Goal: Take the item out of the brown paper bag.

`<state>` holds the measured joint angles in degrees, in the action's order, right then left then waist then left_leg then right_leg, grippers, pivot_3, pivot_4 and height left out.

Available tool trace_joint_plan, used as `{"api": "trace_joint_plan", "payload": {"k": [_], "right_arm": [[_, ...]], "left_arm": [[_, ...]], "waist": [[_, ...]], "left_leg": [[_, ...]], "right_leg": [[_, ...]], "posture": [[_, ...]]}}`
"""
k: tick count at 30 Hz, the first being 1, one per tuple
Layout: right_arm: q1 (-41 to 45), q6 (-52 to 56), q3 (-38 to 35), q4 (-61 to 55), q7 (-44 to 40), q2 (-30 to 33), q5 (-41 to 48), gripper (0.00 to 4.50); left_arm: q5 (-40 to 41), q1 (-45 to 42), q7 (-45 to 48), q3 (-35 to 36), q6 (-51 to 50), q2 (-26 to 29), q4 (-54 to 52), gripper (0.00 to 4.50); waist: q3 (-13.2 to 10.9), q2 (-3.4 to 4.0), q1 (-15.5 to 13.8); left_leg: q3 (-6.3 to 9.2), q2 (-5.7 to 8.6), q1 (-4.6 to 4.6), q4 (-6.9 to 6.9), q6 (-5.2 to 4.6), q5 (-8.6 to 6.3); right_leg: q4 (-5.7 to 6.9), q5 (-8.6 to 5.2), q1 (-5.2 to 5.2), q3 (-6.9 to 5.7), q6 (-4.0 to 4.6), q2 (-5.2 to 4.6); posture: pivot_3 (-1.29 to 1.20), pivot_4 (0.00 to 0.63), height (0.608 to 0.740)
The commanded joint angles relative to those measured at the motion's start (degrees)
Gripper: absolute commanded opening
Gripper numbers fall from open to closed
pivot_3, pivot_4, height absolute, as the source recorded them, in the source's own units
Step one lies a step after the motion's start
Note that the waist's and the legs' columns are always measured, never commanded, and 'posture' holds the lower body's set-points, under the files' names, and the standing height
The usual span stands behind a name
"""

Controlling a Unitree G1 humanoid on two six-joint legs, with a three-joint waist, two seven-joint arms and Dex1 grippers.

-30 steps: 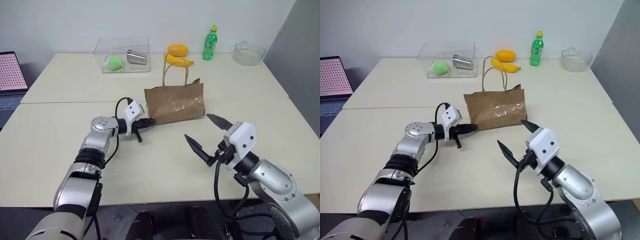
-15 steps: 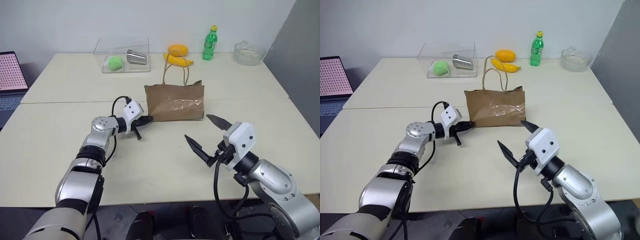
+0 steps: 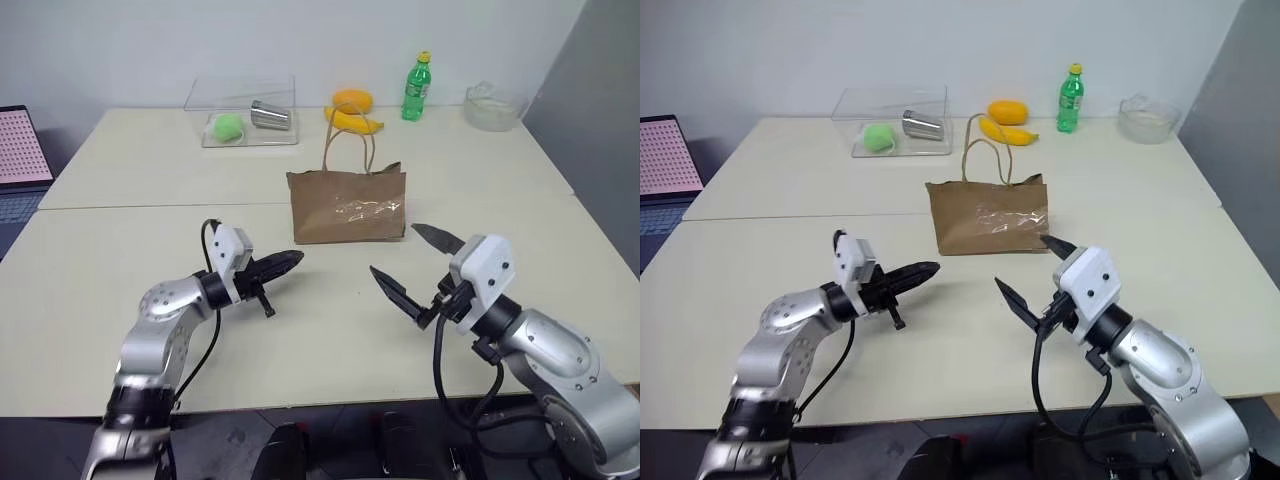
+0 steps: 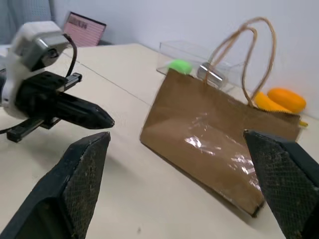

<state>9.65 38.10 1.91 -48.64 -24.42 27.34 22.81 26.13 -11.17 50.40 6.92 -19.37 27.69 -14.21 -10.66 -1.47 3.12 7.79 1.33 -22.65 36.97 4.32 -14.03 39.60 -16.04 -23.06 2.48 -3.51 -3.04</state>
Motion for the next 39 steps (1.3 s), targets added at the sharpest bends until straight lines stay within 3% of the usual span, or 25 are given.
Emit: {"api": "trace_joint_plan", "payload": {"k": [1,3,6,11,16,18,19,23,27,34,39], "right_arm": [[6.33,-1.97,-3.40,6.01,-6.06,2.35,4.00,4.50],[12.27,-3.33,-3.09,12.99,-7.61,4.48,1.77,4.50],[21.39,-6.70,-1.20,24.86,-9.25,6.96,-2.83,3.59],[35.77,-13.58,2.66,44.58,-12.71,7.40,-9.47,1.79],[53.97,-28.83,10.11,77.50,-15.98,3.96,-20.70,0.01],[58.94,-34.31,11.74,88.63,-16.64,2.02,-23.54,0.00],[61.60,-36.95,12.66,94.57,-16.59,0.72,-25.23,0.00],[68.75,-43.81,15.50,110.88,-16.30,-3.37,-31.05,0.00],[71.23,-47.30,17.03,117.72,-19.51,-4.48,-34.83,0.00],[68.70,-48.79,15.52,112.72,-40.53,-2.76,-31.90,0.00],[59.17,-43.85,14.93,96.90,-48.91,-1.26,-28.27,0.00]], "left_arm": [[4.99,2.08,-6.59,3.73,-3.37,-0.61,-12.61,0.01],[6.52,3.38,-8.95,5.16,-4.12,-0.67,-16.43,0.01],[6.80,5.26,-10.69,5.72,-4.83,0.11,-18.34,0.60],[6.47,8.42,-9.43,4.92,-3.58,1.64,-19.86,2.12],[7.61,10.77,-7.26,4.79,-2.86,3.32,-20.90,3.74],[7.42,10.87,-7.06,4.47,-2.61,3.59,-21.07,4.38],[6.88,11.28,-6.37,4.04,-2.21,4.11,-21.23,4.45],[5.33,11.55,-6.13,2.65,-0.66,4.51,-21.42,4.45],[4.58,11.25,-7.08,1.52,0.14,4.06,-21.65,4.45],[5.08,15.52,-6.00,3.45,0.57,6.05,-23.12,4.45],[5.65,19.56,-3.29,7.12,1.25,9.65,-22.24,4.45]], "waist": [[0.01,0.03,-0.20],[0.01,0.03,-0.36],[-0.02,0.08,-0.48],[-0.02,0.10,-0.18],[-0.04,0.14,0.18],[-0.05,0.14,0.22],[-0.05,0.14,0.23],[-0.05,0.15,0.35],[-0.07,0.18,0.15],[-0.08,0.21,0.28],[-0.10,0.23,0.22]], "left_leg": [[0.00,0.01,0.02,-0.02,0.00,0.00],[0.00,0.01,0.17,-0.04,0.00,0.00],[-0.04,0.01,0.74,-0.25,-0.02,-0.01],[-0.15,-0.01,0.79,-0.34,-0.04,-0.03],[-0.22,0.00,0.80,-0.48,-0.04,-0.03],[-0.21,-0.02,0.82,-0.52,-0.04,-0.03],[-0.20,-0.02,0.82,-0.55,-0.04,-0.03],[-0.20,-0.01,0.82,-0.75,-0.03,-0.02],[-0.17,0.01,0.74,-0.87,-0.02,-0.02],[-0.18,-0.01,0.80,-0.88,-0.03,-0.02],[-0.15,-0.03,0.81,-0.89,-0.03,-0.02]], "right_leg": [[-0.08,0.01,0.07,-0.01,0.01,0.00],[-0.20,0.01,0.27,-0.06,0.01,0.01],[-0.61,0.01,0.88,-0.07,-0.01,0.01],[-0.63,0.02,0.84,-0.01,0.00,0.02],[-0.65,0.03,0.78,0.04,0.02,0.00],[-0.67,0.04,0.78,0.02,0.04,0.01],[-0.66,0.04,0.77,0.01,0.05,0.01],[-0.71,0.05,0.72,0.03,0.08,0.00],[-0.77,0.04,0.62,0.02,0.10,-0.02],[-0.72,0.04,0.63,0.03,0.10,0.00],[-0.72,0.03,0.64,0.00,0.10,0.00]], "posture": [[0.00,0.150,0.740],[0.00,0.150,0.740],[0.00,0.150,0.740],[0.00,0.150,0.740],[0.00,0.150,0.740],[0.00,0.150,0.740],[0.00,0.150,0.740],[0.00,0.150,0.740],[0.00,0.150,0.740],[0.00,0.150,0.740],[0.00,0.150,0.740]]}}
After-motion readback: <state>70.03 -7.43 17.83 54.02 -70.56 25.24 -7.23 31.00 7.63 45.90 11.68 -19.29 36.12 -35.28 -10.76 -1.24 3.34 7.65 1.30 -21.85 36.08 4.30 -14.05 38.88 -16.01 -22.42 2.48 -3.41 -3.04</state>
